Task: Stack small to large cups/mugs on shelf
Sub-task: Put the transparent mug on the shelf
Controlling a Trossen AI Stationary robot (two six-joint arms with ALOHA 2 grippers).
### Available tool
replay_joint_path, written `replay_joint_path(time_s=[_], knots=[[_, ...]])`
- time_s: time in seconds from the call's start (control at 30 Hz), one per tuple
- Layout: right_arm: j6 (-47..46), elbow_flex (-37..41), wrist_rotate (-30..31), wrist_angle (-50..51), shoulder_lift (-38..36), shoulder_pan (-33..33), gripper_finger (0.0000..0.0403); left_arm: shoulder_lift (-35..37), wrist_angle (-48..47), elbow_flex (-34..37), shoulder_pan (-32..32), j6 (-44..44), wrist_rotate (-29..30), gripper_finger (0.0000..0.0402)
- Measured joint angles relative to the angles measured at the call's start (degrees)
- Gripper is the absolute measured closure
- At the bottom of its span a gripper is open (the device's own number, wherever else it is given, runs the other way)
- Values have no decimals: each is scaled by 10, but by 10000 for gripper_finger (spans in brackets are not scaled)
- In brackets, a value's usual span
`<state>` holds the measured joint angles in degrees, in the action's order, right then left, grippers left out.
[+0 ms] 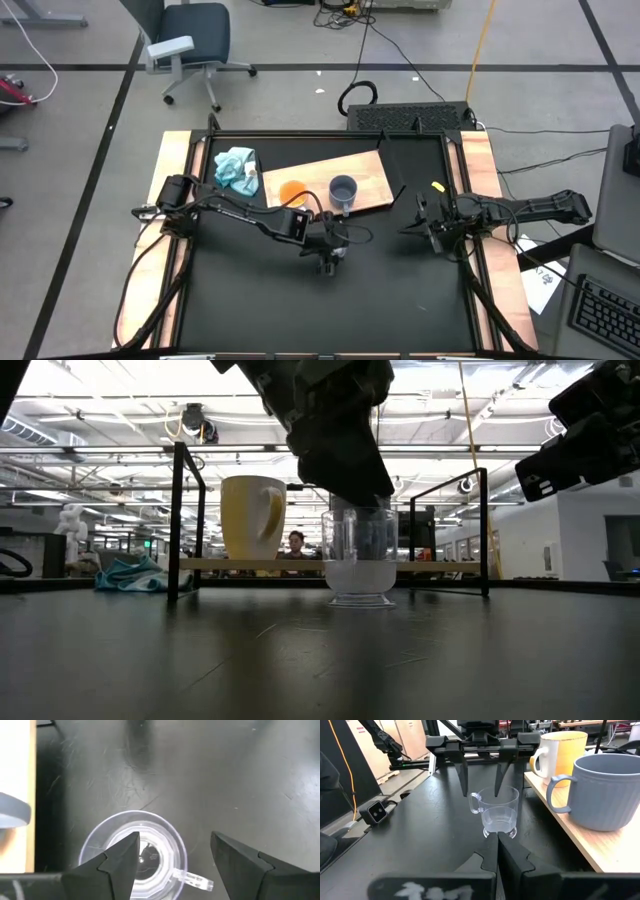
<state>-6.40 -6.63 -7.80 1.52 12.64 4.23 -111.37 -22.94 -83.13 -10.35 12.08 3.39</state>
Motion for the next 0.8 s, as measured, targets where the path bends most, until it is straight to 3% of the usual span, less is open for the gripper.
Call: replay_joint_path(time_s=[0.8], knots=[[0, 0, 0, 0, 0, 0, 403, 0, -31, 0, 0, 0, -3, 156]])
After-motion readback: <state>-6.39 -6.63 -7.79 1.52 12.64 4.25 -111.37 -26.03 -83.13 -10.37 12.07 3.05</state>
